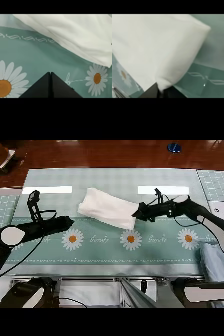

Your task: Fold the shirts.

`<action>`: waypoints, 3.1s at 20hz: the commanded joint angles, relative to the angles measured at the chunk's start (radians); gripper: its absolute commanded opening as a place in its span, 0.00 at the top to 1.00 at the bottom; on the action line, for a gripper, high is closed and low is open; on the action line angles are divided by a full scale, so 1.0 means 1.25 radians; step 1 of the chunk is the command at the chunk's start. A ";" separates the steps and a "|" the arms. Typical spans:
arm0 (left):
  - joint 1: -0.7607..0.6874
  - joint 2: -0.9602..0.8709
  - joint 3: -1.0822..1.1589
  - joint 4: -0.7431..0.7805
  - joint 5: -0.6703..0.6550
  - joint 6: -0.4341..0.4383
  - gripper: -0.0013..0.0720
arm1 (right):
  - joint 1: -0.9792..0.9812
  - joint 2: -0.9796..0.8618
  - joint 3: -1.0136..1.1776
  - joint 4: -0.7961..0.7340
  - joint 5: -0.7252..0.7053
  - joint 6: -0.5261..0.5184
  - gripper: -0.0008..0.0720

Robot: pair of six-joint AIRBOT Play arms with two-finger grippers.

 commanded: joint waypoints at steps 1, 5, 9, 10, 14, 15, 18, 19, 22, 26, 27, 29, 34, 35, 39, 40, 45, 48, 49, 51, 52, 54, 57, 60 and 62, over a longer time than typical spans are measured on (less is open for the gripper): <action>0.000 -0.001 0.000 -0.002 0.010 0.000 0.96 | 0.014 0.024 0.166 -0.097 0.129 0.020 0.96; 0.000 -0.001 0.000 -0.002 0.013 0.000 0.96 | -0.026 0.137 0.334 -0.227 0.175 0.097 0.96; 0.000 -0.001 0.000 -0.002 0.008 0.000 0.96 | -0.143 0.190 0.483 -0.325 0.303 0.175 0.96; 0.000 -0.001 0.000 -0.002 0.008 0.000 0.96 | -0.174 0.190 0.523 -0.336 0.352 0.184 0.96; 0.000 -0.001 0.000 -0.004 0.008 0.000 0.96 | -0.311 0.196 0.649 -0.347 0.460 0.251 0.96; 0.000 -0.001 0.000 -0.008 0.008 0.000 0.96 | -0.349 0.202 0.668 -0.347 0.474 0.267 0.96; 0.000 -0.001 0.000 -0.009 0.009 0.000 0.96 | -0.486 0.231 0.678 -0.347 0.535 0.312 0.96; 0.000 -0.001 0.000 -0.009 0.010 0.000 0.96 | -0.533 0.242 0.678 -0.355 0.565 0.318 0.96; 0.000 -0.001 0.000 -0.009 0.024 0.000 0.96 | -0.643 0.280 0.677 -0.481 0.663 0.316 0.96; 0.000 -0.001 0.000 -0.011 0.063 0.000 0.96 | -0.769 0.414 0.517 -0.566 0.663 0.304 0.96; 0.000 -0.001 0.000 -0.014 0.072 0.000 0.96 | -0.800 0.458 0.448 -0.587 0.663 0.299 0.96; 0.000 -0.001 0.000 -0.014 0.088 0.000 0.96 | -0.862 0.539 0.328 -0.666 0.663 0.297 0.96; 0.000 -0.001 0.000 -0.024 0.095 0.000 0.96 | -0.978 0.700 0.149 -0.992 0.660 0.356 0.96; 0.000 -0.001 0.000 -0.032 0.095 0.001 0.96 | -0.974 0.713 0.129 -1.024 0.660 0.360 0.96; 0.000 -0.001 0.000 -0.041 0.089 0.001 0.96 | -0.934 0.731 0.059 -1.125 0.661 0.368 0.95; -0.001 -0.001 0.000 -0.041 0.089 0.001 0.96 | -0.934 0.724 0.046 -1.134 0.661 0.380 0.76; 0.002 -0.001 0.020 -0.040 0.128 0.052 0.96 | -0.934 0.627 0.070 -1.008 0.613 0.369 0.43; 0.036 -0.002 0.119 -0.040 0.066 0.126 0.96 | -0.928 0.524 0.220 -0.528 0.448 0.357 0.91; 0.053 -0.010 0.170 -0.040 0.067 0.134 0.96 | -0.897 0.484 0.275 -0.339 0.377 0.313 0.96; 0.075 -0.060 0.318 -0.040 0.060 0.141 0.96 | -0.736 0.412 0.380 -0.164 0.266 0.229 0.96; 0.070 -0.099 0.404 -0.040 0.042 0.165 0.96 | -0.612 0.379 0.422 -0.169 0.221 0.193 0.96; 0.013 -0.195 0.566 -0.018 0.005 0.206 0.96 | -0.371 0.323 0.453 -0.208 0.121 0.152 0.96; -0.110 -0.304 0.635 0.152 -0.049 0.096 0.96 | -0.085 0.231 0.453 -0.486 0.093 0.103 0.96; -0.157 -0.419 0.589 0.294 -0.070 -0.006 0.96 | 0.055 0.118 0.417 -0.874 0.182 0.254 0.96; -0.135 -0.485 0.593 0.305 -0.093 -0.006 0.96 | 0.018 0.077 0.374 -0.894 0.178 0.354 0.96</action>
